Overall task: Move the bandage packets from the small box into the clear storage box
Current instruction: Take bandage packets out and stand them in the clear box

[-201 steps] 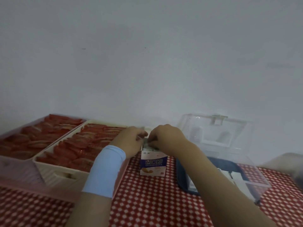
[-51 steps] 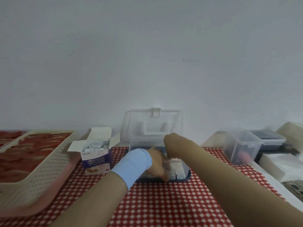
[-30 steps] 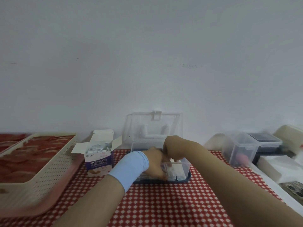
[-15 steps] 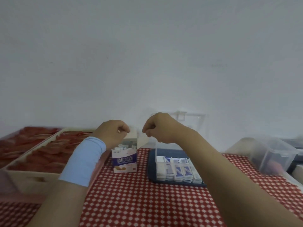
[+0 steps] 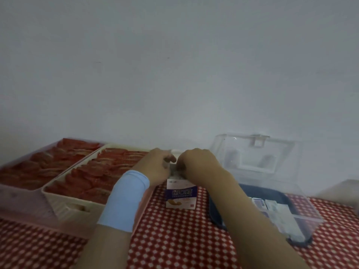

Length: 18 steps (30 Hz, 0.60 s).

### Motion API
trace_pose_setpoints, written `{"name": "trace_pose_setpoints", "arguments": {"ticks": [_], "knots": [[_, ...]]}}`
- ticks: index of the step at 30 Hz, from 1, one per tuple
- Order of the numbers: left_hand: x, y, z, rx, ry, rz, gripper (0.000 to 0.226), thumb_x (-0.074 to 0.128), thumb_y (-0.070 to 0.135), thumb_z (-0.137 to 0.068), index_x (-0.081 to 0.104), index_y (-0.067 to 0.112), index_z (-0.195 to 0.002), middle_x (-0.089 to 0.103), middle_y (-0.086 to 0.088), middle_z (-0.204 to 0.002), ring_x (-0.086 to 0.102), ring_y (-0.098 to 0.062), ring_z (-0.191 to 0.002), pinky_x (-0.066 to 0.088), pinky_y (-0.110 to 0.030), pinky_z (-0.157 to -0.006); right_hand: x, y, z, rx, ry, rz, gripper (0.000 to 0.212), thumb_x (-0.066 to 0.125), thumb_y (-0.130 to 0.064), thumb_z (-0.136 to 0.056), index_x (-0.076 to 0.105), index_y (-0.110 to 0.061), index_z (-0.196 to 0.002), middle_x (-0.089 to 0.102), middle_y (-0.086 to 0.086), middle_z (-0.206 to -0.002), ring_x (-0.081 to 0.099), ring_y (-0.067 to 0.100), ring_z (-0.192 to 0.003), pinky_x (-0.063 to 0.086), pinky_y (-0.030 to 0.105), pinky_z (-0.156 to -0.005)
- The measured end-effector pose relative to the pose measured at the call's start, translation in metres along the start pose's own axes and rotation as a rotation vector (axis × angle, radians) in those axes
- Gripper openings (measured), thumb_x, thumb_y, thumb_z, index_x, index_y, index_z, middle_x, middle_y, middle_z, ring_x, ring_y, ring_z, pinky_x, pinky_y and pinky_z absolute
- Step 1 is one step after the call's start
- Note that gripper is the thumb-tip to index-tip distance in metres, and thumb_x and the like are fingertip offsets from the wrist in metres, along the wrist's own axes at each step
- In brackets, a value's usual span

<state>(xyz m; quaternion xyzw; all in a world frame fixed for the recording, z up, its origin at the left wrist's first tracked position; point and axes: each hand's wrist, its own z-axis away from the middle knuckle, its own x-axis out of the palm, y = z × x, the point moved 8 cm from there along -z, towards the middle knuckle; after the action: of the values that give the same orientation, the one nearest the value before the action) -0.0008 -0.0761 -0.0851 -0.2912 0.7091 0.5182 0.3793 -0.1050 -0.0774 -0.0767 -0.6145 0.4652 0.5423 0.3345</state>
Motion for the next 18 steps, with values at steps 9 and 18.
{"name": "trace_pose_setpoints", "arguments": {"ticks": [9,18], "knots": [[0.000,-0.008,0.000,-0.018,-0.039,0.104,0.029,0.061,0.020,-0.091,0.069,0.024,-0.118,0.061,0.010,-0.107,0.058,-0.007,-0.097,0.041,-0.018,-0.085,0.000,0.014,0.003,0.085,0.063,-0.283,0.021,0.061,-0.021,-0.094,0.075,-0.033,-0.104,0.072,-0.009,-0.100,0.066,0.013,-0.087,0.058,0.033,-0.081],[-0.012,-0.001,0.002,0.055,0.158,0.221,0.021,0.073,0.024,-0.086,0.064,0.031,-0.068,0.066,0.011,-0.069,0.058,0.002,-0.061,0.042,-0.012,-0.057,-0.008,0.029,0.010,0.055,0.228,-0.736,0.013,0.064,-0.021,-0.095,0.068,-0.033,-0.090,0.069,-0.013,-0.085,0.066,0.008,-0.074,0.061,0.036,-0.072]]}}
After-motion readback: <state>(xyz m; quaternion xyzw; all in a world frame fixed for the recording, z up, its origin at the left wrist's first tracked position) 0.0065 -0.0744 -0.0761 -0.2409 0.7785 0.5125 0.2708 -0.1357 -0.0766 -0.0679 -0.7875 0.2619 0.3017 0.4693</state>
